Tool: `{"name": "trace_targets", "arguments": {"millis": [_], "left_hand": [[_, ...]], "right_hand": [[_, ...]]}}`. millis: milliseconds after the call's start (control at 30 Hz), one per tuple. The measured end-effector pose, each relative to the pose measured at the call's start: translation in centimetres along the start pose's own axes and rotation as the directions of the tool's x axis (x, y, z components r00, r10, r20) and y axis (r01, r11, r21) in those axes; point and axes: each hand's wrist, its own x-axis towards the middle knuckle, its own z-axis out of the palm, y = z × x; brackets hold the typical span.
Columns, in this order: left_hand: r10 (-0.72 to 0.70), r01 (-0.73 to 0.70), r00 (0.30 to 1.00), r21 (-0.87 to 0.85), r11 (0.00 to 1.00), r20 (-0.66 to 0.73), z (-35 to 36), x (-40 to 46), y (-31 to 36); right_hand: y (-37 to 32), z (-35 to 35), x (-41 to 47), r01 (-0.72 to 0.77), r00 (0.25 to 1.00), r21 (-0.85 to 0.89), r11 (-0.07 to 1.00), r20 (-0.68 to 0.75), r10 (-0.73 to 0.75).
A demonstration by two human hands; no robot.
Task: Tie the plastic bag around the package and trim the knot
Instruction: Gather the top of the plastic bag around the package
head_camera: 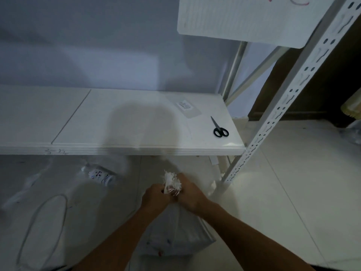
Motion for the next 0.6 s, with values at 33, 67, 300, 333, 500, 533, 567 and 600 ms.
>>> {"name": "trace_targets", "arguments": {"millis": [33,67,300,333,500,533,567,600], "left_hand": [[0.017,-0.017,0.999,-0.001,1.0,0.034,-0.3,1.1,0.1],[0.048,-0.049,0.995,0.002,0.999,0.089,-0.8,2.1,0.3],[0.128,-0.171,0.918,0.083,0.982,0.375,-5.8,6.3,4.5],[0.182,-0.207,0.928,0.042,0.978,0.325,-6.2,6.9,5.2],[0.265,-0.253,0.96,-0.118,0.96,0.096,-7.5,8.3,8.9],[0.265,-0.256,0.962,-0.126,0.959,0.063,-7.5,8.6,9.6],[0.262,-0.256,0.964,-0.125,0.959,0.035,-7.5,8.9,10.1],[0.256,-0.253,0.967,-0.124,0.96,0.011,-7.3,9.3,10.5]], "right_hand": [[0.1,-0.2,0.8,0.005,1.0,-0.022,1.0,0.017,-0.004],[0.0,-0.7,1.6,-0.002,0.999,-0.044,0.999,0.044,0.004],[-1.9,-6.6,4.7,0.112,0.994,-0.233,0.966,0.044,-0.104],[-1.9,-7.2,5.1,0.108,0.994,-0.204,0.973,-0.01,-0.112],[-2.1,-9.3,7.4,0.171,0.903,-0.093,0.981,-0.383,-0.194],[-2.0,-9.6,7.8,0.162,0.87,-0.072,0.984,-0.461,-0.177],[-1.9,-9.9,8.5,0.141,0.835,-0.058,0.988,-0.53,-0.15],[-1.5,-10.2,9.3,0.095,0.809,-0.053,0.994,-0.577,-0.109]]}}
